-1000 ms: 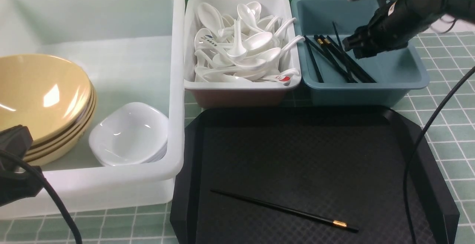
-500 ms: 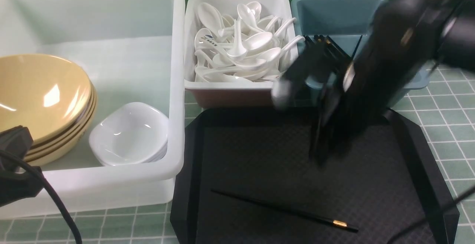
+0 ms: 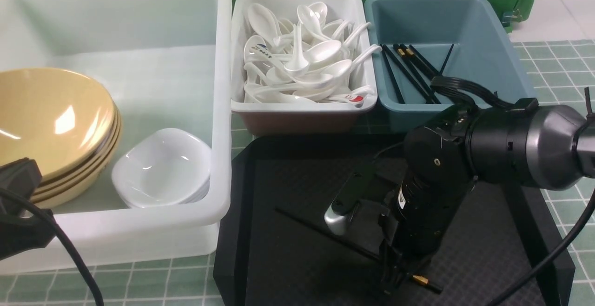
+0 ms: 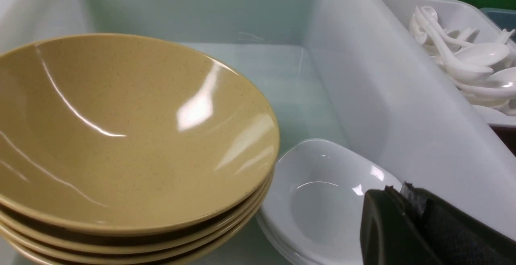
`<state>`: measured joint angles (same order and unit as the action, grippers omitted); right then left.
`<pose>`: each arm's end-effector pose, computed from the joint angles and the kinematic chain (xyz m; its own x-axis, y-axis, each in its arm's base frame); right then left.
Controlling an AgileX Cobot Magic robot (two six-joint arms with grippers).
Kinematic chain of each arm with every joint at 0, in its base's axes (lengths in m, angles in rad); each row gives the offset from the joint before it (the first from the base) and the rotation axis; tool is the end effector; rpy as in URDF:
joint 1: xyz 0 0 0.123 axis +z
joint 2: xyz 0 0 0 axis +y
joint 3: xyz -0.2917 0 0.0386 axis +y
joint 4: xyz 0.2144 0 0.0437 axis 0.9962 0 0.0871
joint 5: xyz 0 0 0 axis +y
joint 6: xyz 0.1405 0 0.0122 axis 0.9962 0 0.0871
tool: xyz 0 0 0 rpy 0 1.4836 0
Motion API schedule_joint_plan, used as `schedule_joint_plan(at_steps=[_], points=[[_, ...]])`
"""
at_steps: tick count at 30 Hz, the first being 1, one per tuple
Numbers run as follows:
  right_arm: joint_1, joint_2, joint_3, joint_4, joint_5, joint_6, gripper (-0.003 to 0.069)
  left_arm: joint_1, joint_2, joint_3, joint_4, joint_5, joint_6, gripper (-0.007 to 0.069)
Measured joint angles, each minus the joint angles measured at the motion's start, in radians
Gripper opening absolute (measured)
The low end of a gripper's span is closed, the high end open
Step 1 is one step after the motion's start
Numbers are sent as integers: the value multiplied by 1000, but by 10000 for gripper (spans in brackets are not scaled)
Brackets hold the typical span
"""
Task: On blue table put chopsticks spoon bowls plates into blue grey white boxes.
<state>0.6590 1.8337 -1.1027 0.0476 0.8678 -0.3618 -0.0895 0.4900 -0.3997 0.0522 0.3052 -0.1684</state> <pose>0.2421 0.1940 0.1434 -0.5469 -0.8344 -0.0683 -0.8368 0.5473 0.0149 0.1124 -0.0079 0.2757 -0.3086 -0.0911 -0.9468 0.0382 0.9934 -0.1080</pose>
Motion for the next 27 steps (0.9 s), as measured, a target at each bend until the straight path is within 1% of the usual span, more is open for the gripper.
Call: schedule_joint_plan(at_steps=[1, 3, 6, 9, 11, 13, 14, 15, 16, 17, 18, 21, 24, 27], points=[[6, -2, 0, -10, 1, -9, 106, 0, 0, 0, 0, 0, 0, 2], [18, -10, 0, -12, 2, -23, 86, 0, 0, 0, 0, 0, 0, 2], [35, -26, 0, 3, 11, -37, 86, 0, 0, 0, 1, 0, 0, 2], [48, -113, -24, 6, 35, -43, 86, 0, 0, 0, 3, 0, 1, 2], [45, -234, -62, -24, 2, -55, 86, 0, 0, 0, 3, 0, 1, 2], [34, -287, -81, -48, -43, -58, 86, 0, 0, 0, 3, 0, 1, 2], [-5, -344, -101, -98, -138, -47, 86, 0, 0, 0, 3, 0, 1, 2], [-32, -367, -107, -121, -198, -29, 86, 0, 0, 0, 3, 0, 1, 2], [-81, -381, -113, -147, -297, 1, 86, 0, 0, 0, 3, 0, 1, 2], [-90, -381, -115, -153, -333, 7, 86, 0, 0, 0, 3, 0, 1, 2], [-156, -376, -119, -170, -453, 52, 86, 0, 0, 0, 3, 0, 1, 2], [-293, -306, -137, -184, -642, 173, 86, 0, 0, 0, 3, 0, 1, 2], [-394, -164, -193, -188, -725, 295, 86, 0, 0, 0, 3, 0, 1, 2], [-443, -8, -283, -188, -670, 362, 86, 0, 0, 0, 3, 0, 1, 2]])
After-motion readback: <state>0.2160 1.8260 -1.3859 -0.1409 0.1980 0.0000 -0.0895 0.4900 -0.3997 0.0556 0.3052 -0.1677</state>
